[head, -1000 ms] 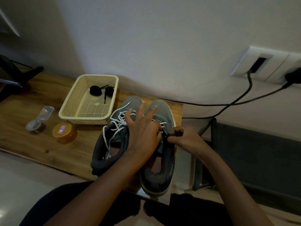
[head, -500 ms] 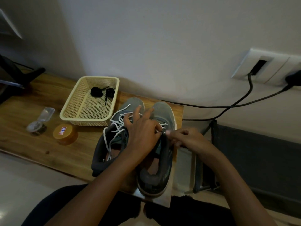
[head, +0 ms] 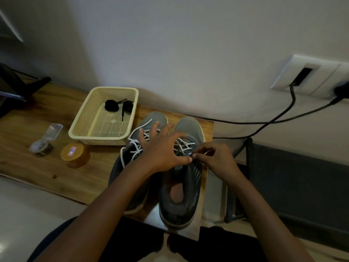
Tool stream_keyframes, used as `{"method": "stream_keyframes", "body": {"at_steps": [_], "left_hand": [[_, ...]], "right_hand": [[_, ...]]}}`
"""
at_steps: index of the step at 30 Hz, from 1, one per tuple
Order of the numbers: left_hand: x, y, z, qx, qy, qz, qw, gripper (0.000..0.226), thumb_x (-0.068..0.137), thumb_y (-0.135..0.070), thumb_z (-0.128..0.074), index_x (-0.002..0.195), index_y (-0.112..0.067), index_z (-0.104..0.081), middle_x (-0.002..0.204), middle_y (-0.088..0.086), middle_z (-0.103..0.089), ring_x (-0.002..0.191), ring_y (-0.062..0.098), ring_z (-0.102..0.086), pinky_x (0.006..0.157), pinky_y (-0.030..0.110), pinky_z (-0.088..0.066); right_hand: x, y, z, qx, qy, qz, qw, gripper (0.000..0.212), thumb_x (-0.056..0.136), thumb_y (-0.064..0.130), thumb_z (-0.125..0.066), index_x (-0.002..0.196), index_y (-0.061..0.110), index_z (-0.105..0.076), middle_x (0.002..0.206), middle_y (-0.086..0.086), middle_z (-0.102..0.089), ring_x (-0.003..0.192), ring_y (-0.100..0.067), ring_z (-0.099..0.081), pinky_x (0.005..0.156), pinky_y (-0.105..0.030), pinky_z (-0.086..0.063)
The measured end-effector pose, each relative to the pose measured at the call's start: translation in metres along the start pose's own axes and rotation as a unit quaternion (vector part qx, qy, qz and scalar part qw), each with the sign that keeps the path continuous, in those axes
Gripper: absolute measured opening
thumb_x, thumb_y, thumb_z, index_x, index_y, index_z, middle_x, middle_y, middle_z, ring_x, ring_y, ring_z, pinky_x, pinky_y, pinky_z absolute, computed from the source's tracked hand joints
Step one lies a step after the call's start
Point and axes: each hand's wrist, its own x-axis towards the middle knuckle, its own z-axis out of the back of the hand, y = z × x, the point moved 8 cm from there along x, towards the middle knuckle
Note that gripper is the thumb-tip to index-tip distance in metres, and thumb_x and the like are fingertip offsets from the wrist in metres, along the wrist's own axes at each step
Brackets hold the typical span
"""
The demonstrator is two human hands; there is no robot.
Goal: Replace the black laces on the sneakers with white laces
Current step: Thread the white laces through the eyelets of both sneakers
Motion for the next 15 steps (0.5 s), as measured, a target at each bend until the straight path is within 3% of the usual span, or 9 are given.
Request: {"method": "stream_keyframes", "body": {"at_steps": [3,6,10,13,15], "left_hand": [[-0.005,-0.001,0.004,0.008,-0.013,0.011,1.000,0.034,0.074,-0.057,-0.068,0.101,-0.044,-0.053,0.157,-0.010,-0.015,0.145,0.020,0.009,0.111,0.056,0.011],[-0.009,0.002,0.011,0.014,-0.051,0.019,0.998,0.024,0.074,-0.059,-0.066,0.080,-0.040,-0.053,0.154,-0.011,-0.021,0.146,0.020,0.004,0.111,0.056,0.010],[-0.013,-0.006,0.011,0.047,-0.042,-0.024,0.998,0.008,0.081,-0.042,-0.064,0.080,-0.042,-0.056,0.155,-0.014,-0.018,0.145,0.020,0.005,0.110,0.056,0.012],[-0.013,-0.005,0.005,0.041,-0.028,-0.024,0.998,0.005,0.085,-0.045,-0.059,0.082,-0.041,-0.061,0.154,-0.016,-0.019,0.145,0.019,0.003,0.110,0.056,0.011],[-0.012,-0.003,0.003,0.026,-0.034,-0.011,0.999,0.022,0.091,-0.048,-0.049,0.091,-0.038,-0.069,0.154,-0.017,-0.021,0.145,0.018,0.002,0.111,0.056,0.010]], "right_hand": [[0.000,0.000,-0.005,-0.012,-0.004,-0.007,1.000,0.013,0.086,0.008,-0.064,0.079,0.019,-0.064,0.080,0.006,-0.060,0.075,-0.005,-0.055,0.064,-0.011,-0.043],[0.001,-0.001,-0.006,-0.006,-0.008,-0.014,1.000,0.010,0.083,0.006,-0.067,0.085,0.015,-0.064,0.083,0.002,-0.061,0.077,-0.008,-0.055,0.066,-0.015,-0.045],[0.002,0.000,-0.007,-0.033,-0.021,-0.004,0.999,0.008,0.085,0.006,-0.065,0.089,0.013,-0.065,0.087,-0.001,-0.061,0.077,-0.008,-0.055,0.066,-0.013,-0.043],[0.002,0.003,-0.007,-0.036,-0.021,0.005,0.999,0.009,0.086,0.006,-0.063,0.084,0.015,-0.063,0.084,0.000,-0.061,0.079,-0.010,-0.057,0.067,-0.012,-0.043],[0.002,0.004,-0.006,-0.042,-0.018,0.009,0.999,0.009,0.087,0.007,-0.062,0.082,0.014,-0.062,0.082,0.002,-0.061,0.079,-0.007,-0.056,0.066,-0.010,-0.041]]}}
